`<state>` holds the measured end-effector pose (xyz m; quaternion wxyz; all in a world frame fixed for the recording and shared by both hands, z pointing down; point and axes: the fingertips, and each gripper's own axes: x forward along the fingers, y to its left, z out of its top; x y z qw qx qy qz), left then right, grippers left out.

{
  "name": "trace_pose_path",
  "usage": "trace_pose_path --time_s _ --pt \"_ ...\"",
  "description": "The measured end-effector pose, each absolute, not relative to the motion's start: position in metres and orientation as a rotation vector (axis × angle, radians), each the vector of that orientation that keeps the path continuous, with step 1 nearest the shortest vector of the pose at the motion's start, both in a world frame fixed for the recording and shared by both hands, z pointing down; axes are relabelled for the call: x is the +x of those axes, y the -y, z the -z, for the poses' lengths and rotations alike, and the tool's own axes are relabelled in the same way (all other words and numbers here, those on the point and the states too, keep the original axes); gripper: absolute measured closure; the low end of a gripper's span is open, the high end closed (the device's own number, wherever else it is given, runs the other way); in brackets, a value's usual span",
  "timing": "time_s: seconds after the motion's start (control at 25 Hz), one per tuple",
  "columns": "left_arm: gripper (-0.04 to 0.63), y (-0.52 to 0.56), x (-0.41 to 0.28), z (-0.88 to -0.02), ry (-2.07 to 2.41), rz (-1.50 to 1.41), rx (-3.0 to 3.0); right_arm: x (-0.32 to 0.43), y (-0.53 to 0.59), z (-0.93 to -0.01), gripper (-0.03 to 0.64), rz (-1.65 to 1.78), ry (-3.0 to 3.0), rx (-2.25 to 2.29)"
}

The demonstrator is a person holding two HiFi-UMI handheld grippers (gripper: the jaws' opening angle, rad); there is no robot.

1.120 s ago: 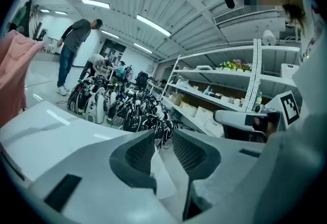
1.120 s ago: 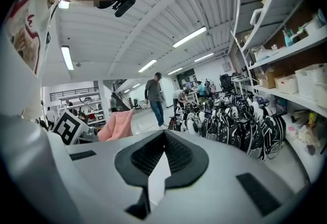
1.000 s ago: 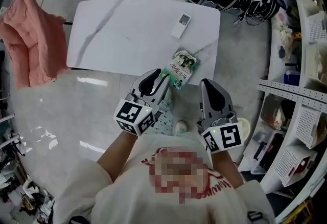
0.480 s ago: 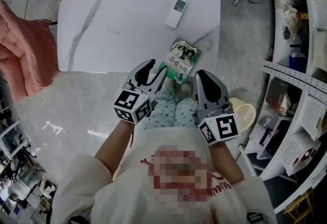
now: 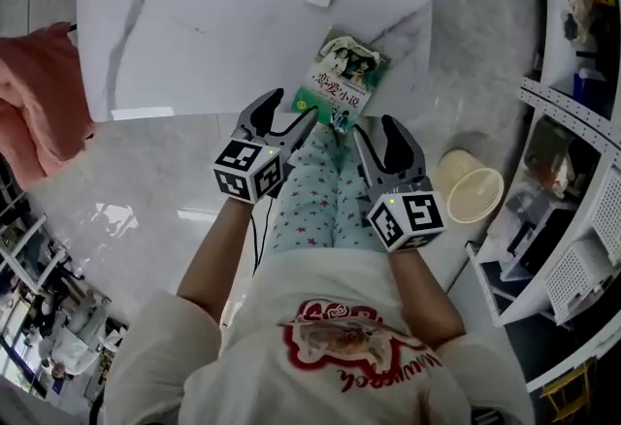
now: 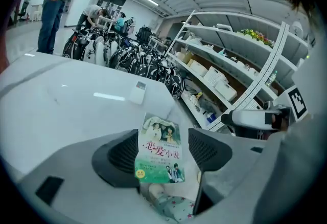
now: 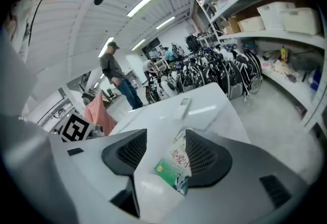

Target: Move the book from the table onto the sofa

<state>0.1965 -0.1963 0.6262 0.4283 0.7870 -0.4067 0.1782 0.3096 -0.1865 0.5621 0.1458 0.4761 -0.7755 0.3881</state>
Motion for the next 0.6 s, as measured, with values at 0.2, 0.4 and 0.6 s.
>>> trace_pose_path --time_s 0.2,0.4,0.6 --pt "0.305 0.191 0.206 -0.675 0.972 -0.513 1.955 0.316 0.158 -0.64 0.377 -1.334 2.076 1.387" --pt "0.305 0.188 0.209 -0.716 0.973 -0.574 1.908 0.321 0.137 -0.697 0.361 -1.467 1.963 1.366" --pt "0.305 0.174 0.213 -0.738 0.959 -0.604 1.879 0.32 0.12 -0.731 0.357 -1.686 1.872 1.319"
